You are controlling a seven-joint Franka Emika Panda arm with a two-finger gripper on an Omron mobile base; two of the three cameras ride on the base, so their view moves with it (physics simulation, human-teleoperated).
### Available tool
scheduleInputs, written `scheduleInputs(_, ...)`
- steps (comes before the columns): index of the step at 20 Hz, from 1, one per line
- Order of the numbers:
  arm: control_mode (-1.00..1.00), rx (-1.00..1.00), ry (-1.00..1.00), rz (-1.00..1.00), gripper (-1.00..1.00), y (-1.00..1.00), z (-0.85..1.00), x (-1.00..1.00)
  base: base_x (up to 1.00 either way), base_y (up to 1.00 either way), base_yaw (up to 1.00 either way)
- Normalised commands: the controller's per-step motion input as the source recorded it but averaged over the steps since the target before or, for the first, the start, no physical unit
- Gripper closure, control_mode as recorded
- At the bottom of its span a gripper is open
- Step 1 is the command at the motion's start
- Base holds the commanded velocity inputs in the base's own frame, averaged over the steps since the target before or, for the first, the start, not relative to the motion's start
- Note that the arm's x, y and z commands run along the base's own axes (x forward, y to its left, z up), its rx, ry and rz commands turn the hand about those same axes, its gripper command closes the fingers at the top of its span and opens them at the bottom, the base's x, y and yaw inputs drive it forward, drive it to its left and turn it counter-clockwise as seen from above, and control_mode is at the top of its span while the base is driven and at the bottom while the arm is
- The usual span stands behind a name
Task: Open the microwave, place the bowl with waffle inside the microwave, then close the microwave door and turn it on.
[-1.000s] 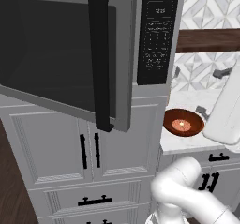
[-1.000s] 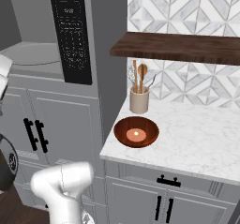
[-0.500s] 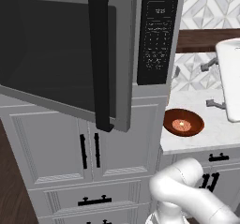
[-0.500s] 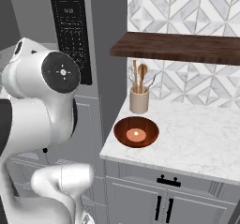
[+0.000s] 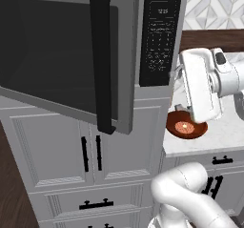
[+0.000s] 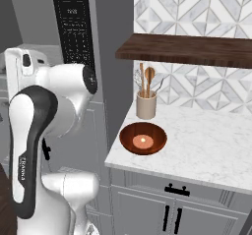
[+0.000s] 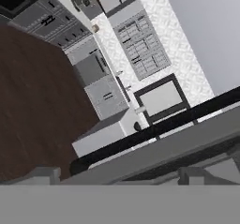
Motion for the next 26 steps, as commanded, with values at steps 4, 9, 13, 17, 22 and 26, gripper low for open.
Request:
scheduleInputs(4, -1.0, 0.2, -0.32, 0.2, -1.0, 0.0, 0.02, 0.39, 0.0, 0.0, 0.0)
scheduleInputs(9, -1.0, 0.06, -0.28, 0.17, -1.0, 0.15, 0.0, 0.49, 0.0, 0.0, 0.0)
scheduleInputs(13, -1.0, 0.0, -0.38, 0.15, -1.0, 0.44, 0.0, 0.07, 0.0, 0.0, 0.0)
scheduleInputs(17, -1.0, 0.0, -0.43, 0.07, -1.0, 0.73, 0.0, -0.12, 0.0, 0.0, 0.0)
scheduleInputs(22, -1.0, 0.0, -0.32, 0.04, -1.0, 0.73, 0.0, -0.03, 0.0, 0.0, 0.0)
scheduleInputs(26, -1.0, 0.0, -0.25, 0.1, -1.0, 0.84, 0.0, -0.08, 0.0, 0.0, 0.0)
